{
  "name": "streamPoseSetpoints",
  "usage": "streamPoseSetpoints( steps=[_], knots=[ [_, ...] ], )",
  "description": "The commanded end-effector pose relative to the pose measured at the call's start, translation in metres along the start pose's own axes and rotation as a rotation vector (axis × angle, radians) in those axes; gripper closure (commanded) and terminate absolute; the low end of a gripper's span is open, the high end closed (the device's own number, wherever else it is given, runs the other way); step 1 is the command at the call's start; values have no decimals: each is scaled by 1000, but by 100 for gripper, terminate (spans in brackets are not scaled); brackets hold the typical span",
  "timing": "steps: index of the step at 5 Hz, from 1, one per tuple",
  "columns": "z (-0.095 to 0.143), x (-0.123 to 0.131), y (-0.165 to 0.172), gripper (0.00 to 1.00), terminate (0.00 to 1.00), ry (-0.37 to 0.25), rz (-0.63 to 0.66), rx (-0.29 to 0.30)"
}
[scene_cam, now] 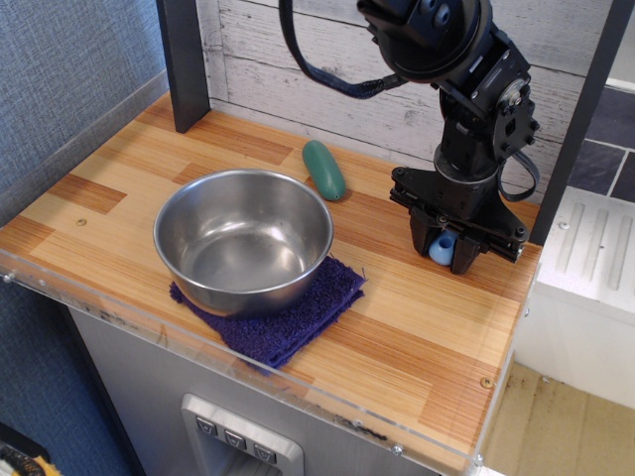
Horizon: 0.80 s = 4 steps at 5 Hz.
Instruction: Move spoon to the top-left corner
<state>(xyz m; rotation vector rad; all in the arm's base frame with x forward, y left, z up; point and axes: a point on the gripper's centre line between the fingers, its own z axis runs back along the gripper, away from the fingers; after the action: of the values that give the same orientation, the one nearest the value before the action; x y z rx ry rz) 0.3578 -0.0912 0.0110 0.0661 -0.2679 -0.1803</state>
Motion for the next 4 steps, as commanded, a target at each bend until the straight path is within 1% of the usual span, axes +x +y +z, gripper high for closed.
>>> streamPoseSetpoints(
  steps=[1, 2, 3, 4],
  knots=[
    [45, 8, -2, 100, 0, -95, -1, -4],
    [71, 6, 7, 100, 0, -150, 20, -9],
    [101, -1, 19, 100, 0, -198, 46, 4],
    [117, -8, 36, 100, 0, -220, 63, 12]
  ],
)
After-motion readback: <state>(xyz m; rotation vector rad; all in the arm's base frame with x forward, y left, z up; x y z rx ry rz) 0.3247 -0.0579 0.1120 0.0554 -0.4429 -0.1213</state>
